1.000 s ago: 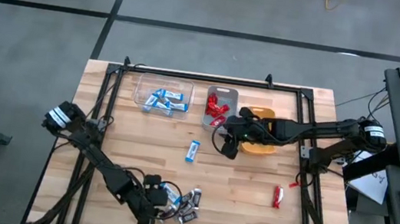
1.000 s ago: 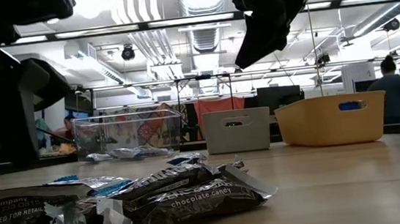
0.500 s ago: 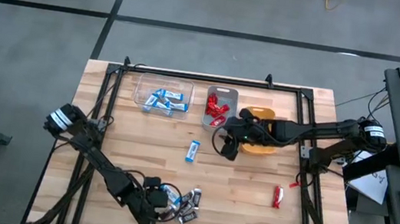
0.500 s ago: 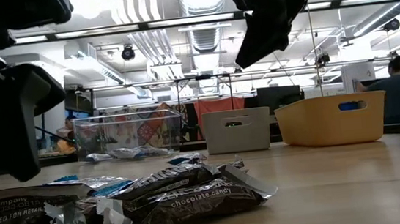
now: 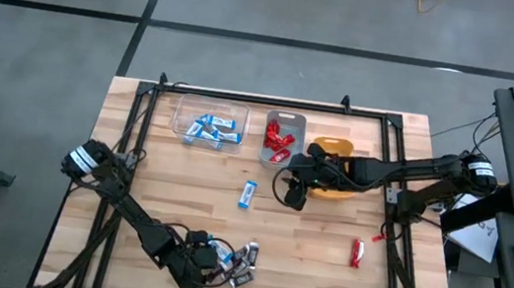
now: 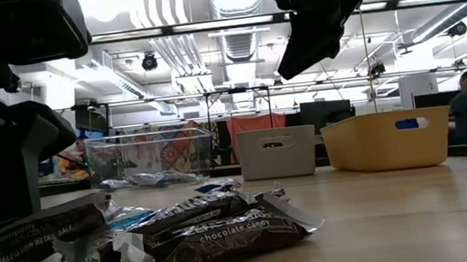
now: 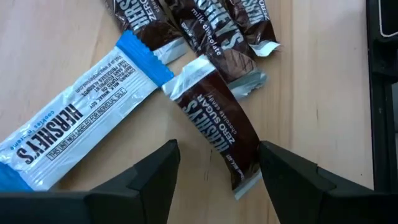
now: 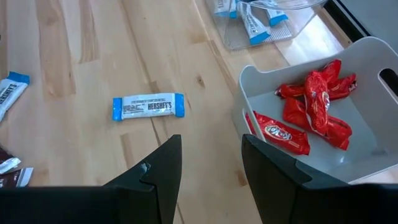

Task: Organize candy in baskets
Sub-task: Put the brown chocolate into the yellow bin

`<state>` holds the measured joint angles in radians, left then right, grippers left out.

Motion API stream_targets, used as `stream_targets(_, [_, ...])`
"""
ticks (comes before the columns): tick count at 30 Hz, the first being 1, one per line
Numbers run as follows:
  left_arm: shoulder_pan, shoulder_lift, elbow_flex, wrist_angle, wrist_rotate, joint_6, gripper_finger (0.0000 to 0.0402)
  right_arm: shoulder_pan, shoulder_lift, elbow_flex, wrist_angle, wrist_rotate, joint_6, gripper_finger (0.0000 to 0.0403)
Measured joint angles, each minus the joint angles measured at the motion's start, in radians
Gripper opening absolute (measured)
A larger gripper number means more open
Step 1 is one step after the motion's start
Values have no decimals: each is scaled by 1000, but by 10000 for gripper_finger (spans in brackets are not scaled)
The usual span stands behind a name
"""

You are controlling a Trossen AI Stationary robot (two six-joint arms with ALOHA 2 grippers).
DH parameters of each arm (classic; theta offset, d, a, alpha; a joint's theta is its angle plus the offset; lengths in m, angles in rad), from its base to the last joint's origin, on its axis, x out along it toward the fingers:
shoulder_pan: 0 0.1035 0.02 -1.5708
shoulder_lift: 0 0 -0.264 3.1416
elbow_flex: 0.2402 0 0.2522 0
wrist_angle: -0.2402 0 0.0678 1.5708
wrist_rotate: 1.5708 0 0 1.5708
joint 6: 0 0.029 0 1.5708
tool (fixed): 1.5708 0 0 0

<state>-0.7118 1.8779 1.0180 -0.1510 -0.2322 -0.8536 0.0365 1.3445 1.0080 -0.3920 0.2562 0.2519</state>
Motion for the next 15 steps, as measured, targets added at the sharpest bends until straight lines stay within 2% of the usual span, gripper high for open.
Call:
stream_targets(6, [0,10,1,1,-10,-20,181,8,0,0,0,3,2,160])
stream_targets(15, [1,14,1,14,6,-10,47,12,0,0,0,7,3,160])
